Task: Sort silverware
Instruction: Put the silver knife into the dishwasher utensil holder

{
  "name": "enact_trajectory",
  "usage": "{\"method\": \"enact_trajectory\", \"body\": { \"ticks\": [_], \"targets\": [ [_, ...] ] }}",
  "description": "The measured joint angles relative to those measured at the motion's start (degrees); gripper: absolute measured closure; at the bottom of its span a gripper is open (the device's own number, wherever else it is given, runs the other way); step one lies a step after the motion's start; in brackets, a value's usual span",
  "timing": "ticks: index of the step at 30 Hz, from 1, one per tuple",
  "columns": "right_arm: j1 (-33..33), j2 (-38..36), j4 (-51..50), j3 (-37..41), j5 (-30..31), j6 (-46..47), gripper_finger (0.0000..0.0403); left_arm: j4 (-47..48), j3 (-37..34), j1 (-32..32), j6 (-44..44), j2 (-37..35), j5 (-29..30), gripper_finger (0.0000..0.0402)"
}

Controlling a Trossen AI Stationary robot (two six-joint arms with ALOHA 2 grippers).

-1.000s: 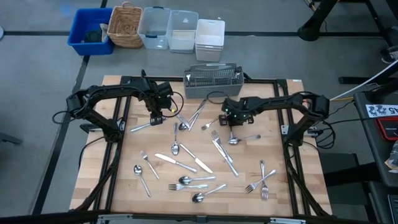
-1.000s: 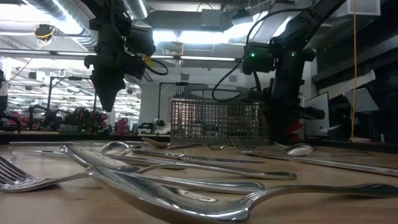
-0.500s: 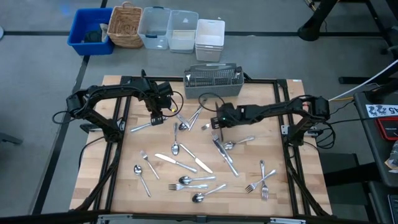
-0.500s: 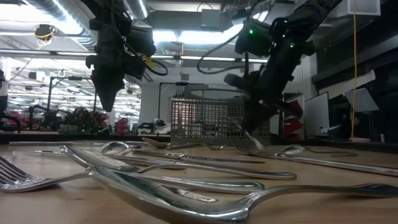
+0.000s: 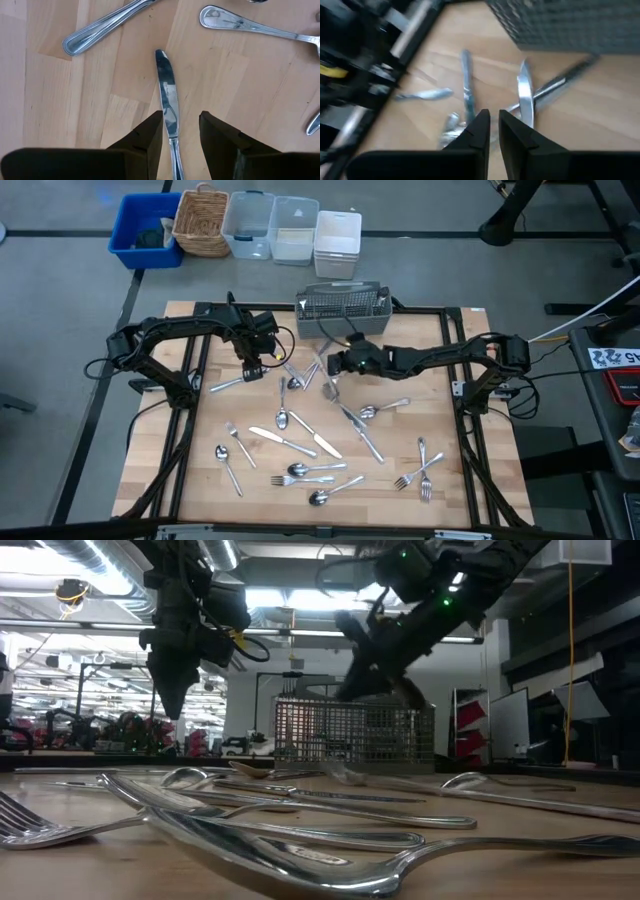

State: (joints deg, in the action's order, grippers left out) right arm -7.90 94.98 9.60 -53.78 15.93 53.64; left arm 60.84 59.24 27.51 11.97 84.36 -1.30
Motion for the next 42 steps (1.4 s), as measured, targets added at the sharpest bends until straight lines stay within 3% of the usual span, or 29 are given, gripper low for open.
{"method": "enact_trajectory", "body": {
  "ticks": [9,20,31,39,42],
  "targets": [
    [-2.22,0.0,3.65,0.0,-1.25,-0.79,0.0364,-0.27,0.0,0.0,-0.04,0.0,0.0,0.0286],
    [-2.23,0.0,2.09,0.0,-8.32,-11.5,0.036,-0.39,-0.01,0.02,-0.02,0.0,0.0,0.0286],
    [-2.19,4.58,2.73,-0.01,-13.46,-17.75,0.0252,-0.37,-0.02,0.02,1.75,0.0,0.0,0.0286],
    [-2.19,11.29,1.29,-4.83,-15.22,-26.89,0.024,-0.37,0.0,0.02,1.73,0.0,0.02,0.0286],
    [-2.19,13.74,-5.23,-9.07,-15.55,-31.09,0.024,-0.37,-0.02,0.01,1.63,0.0,0.01,0.0286]
  ]
}}
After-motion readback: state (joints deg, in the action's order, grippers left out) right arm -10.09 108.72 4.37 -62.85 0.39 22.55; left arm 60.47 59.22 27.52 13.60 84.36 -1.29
